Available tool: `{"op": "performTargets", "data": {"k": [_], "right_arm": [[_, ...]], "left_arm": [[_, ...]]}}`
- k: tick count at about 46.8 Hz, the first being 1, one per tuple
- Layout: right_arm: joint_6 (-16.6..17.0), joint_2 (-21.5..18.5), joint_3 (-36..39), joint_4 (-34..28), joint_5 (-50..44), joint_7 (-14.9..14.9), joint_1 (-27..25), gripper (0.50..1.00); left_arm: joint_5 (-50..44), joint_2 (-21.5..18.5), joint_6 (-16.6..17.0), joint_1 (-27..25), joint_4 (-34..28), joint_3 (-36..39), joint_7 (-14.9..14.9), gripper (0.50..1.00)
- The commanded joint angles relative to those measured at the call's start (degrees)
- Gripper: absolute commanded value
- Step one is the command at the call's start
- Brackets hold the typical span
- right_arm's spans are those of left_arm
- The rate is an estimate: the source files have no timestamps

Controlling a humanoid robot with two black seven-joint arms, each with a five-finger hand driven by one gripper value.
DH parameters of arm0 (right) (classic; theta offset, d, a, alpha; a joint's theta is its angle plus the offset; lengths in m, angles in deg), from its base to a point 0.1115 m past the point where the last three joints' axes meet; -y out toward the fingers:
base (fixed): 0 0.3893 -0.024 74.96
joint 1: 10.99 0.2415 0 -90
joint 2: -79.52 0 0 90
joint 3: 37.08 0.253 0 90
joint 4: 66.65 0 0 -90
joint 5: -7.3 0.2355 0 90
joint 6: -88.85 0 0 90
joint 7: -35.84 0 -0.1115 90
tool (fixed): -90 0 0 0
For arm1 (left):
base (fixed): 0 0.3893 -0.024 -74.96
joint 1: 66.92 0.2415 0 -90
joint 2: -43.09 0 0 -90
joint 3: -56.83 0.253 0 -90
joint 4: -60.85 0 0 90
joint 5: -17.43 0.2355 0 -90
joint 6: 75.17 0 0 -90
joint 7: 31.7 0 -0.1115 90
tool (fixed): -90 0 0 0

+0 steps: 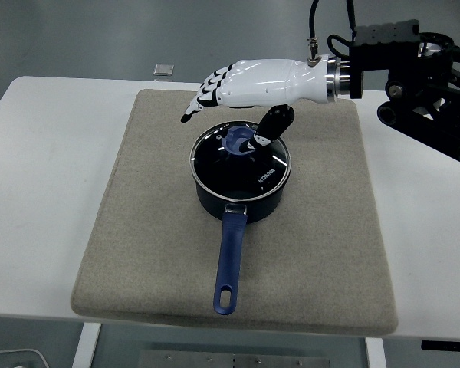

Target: Lift the pot lid and place it to the right of the pot.

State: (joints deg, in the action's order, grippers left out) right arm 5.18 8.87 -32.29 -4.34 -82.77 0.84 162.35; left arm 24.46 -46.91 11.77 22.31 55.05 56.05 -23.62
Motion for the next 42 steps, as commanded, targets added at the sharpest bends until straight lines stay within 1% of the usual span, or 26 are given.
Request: {"op": "performTargets", "data": {"k": [1,8,14,22,28,35,38,42], "right_arm": [[-1.1,0.0,-1.2,0.0,0.0,0.0,0.1,0.889],[-2.3,0.0,-2.9,0.0,0.0,0.0,0.0,0.889],[-4.4,0.0,-4.4,-0.1,0.0,0.0,0.1,0.889],[-6.1,0.0,-5.9,-0.2,0.0,0.0,0.2,0.891],[-8.2,0.1,-7.3,-0.8,-0.1,0.0,0.4,0.891],[-12.5,0.1,-9.7,-1.5,-1.2,0.0,0.7,0.893],[-13.3,0.1,-10.5,-1.8,-1.3,0.0,0.7,0.893],[-13.4,0.1,-10.9,-2.2,-1.5,0.0,0.8,0.893]], "left_arm": [[0.0,0.0,0.0,0.1,0.0,0.1,0.0,1.000],[0.0,0.0,0.0,0.0,0.0,0.0,0.0,1.000],[0.0,0.0,0.0,0.0,0.0,0.0,0.0,1.000],[0.0,0.0,0.0,0.0,0.0,0.0,0.0,1.000],[0.0,0.0,0.0,0.0,0.0,0.0,0.0,1.000],[0.0,0.0,0.0,0.0,0.0,0.0,0.0,1.000],[0.0,0.0,0.0,0.0,0.0,0.0,-0.1,1.000],[0.0,0.0,0.0,0.0,0.0,0.0,0.0,1.000]]}}
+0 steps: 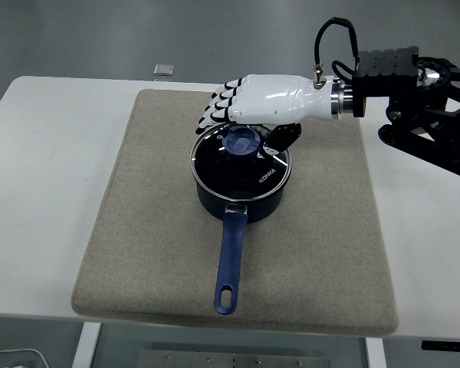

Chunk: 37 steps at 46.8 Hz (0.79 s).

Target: Lift the pot lid and place it to the right of the pot.

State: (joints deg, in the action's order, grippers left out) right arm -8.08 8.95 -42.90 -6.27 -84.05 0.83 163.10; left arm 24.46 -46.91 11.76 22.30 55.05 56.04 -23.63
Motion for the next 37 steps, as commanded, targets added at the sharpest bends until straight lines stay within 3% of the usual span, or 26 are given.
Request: {"op": "performTargets", "data": {"k": [1,20,37], "right_arm": [[-0.1,0.0,-0.3,-0.3,-0.2,0.0,0.0,0.891],[-0.3,0.0,-0.3,-0.3,-2.3,0.0,-0.1,0.893],[-3.0,-0.4,-2.1,-1.2,-2.6,0.0,-0.4,0.893]], "left_arm": [[0.0,0.0,0.0,0.0,0.0,0.0,-0.1,1.000],[0.0,0.0,0.0,0.0,0.0,0.0,-0.1,1.000],[0.0,0.0,0.0,0.0,0.0,0.0,-0.1,1.000]]}}
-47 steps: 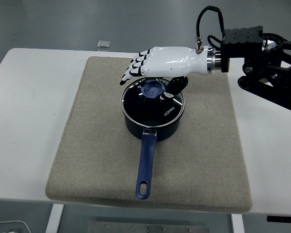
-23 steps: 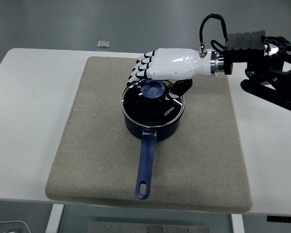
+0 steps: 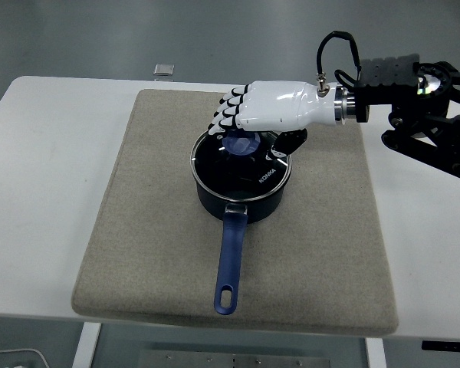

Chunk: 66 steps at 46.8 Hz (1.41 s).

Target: Lift the pot lid and place it to the right of the pot.

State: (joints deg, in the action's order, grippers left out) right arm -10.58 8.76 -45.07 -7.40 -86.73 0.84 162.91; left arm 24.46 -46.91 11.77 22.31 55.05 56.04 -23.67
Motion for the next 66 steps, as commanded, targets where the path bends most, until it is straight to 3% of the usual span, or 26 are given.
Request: {"op": "performTargets", "data": {"k": [1,66], "right_arm": [[-0.7,-0.5,0.1,-0.2,0.1,0.0,-0.3,0.893],[-3.6,-5.0,-2.9,-4.8,0.0,0.0,-0.9,0.891]], "left_arm": [[0.0,0.0,0.0,0.1,0.0,0.0,0.0,1.000],[0.0,0.0,0.0,0.0,0.0,0.0,0.0,1.000]]}}
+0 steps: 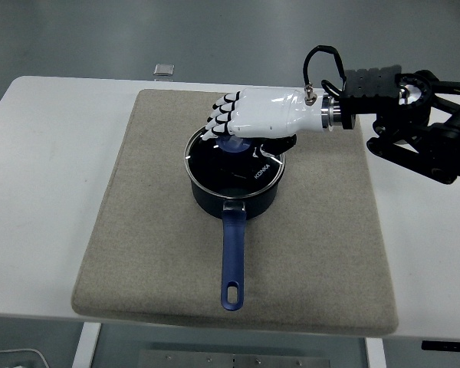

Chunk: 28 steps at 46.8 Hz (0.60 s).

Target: Lift the pot lid and place it to the right of the pot.

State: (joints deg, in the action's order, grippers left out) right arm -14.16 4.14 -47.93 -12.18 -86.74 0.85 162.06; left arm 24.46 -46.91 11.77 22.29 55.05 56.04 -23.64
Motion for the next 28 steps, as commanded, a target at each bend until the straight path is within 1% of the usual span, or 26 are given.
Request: {"op": "performTargets", "data": {"k": [1,6,8,10,12,14,16,20,22,25,28], "right_arm": [[0.0,-0.4,-0.1,0.0,0.0,0.0,-0.1,0.891],[0.2,-0.4,-0.2,-0.1,0.1,0.0,-0.1,0.883],[0.4,-0.4,-0.2,-0.1,0.2,0.0,-0.1,0.856],[0.7,-0.4,-0.2,-0.1,0.3,0.0,-0.1,0.801],[1.0,-0.4,-0.2,-0.2,0.7,0.0,-0.1,0.781],[1.3,-0.4,-0.2,-0.3,0.7,0.0,-0.1,0.748],[1.6,-0.4,-0.1,-0.7,0.7,0.0,-0.1,0.736],[1.6,-0.6,-0.1,-1.3,0.8,0.0,-0.3,0.731],[1.7,-0.7,-0.1,-1.3,0.8,0.0,-0.4,0.717],[2.0,-0.8,-0.1,-1.4,0.8,0.0,-0.5,0.682],[2.8,-0.8,0.0,-1.4,0.9,0.0,-0.5,0.619]], "left_arm": [[0.0,0.0,0.0,0.0,0.0,0.0,-0.1,1.000],[0.0,0.0,0.0,0.0,0.0,0.0,0.0,1.000],[0.0,0.0,0.0,0.0,0.0,0.0,0.0,1.000],[0.0,0.0,0.0,0.0,0.0,0.0,0.0,1.000],[0.0,0.0,0.0,0.0,0.0,0.0,-0.1,1.000],[0.0,0.0,0.0,0.0,0.0,0.0,0.0,1.000],[0.0,0.0,0.0,0.0,0.0,0.0,0.0,1.000],[0.0,0.0,0.1,0.0,0.0,0.0,0.0,1.000],[0.0,0.0,0.1,0.0,0.0,0.0,-0.1,1.000],[0.0,0.0,0.0,0.0,0.0,0.0,0.0,1.000],[0.0,0.0,0.0,0.0,0.0,0.0,0.0,1.000]]}}
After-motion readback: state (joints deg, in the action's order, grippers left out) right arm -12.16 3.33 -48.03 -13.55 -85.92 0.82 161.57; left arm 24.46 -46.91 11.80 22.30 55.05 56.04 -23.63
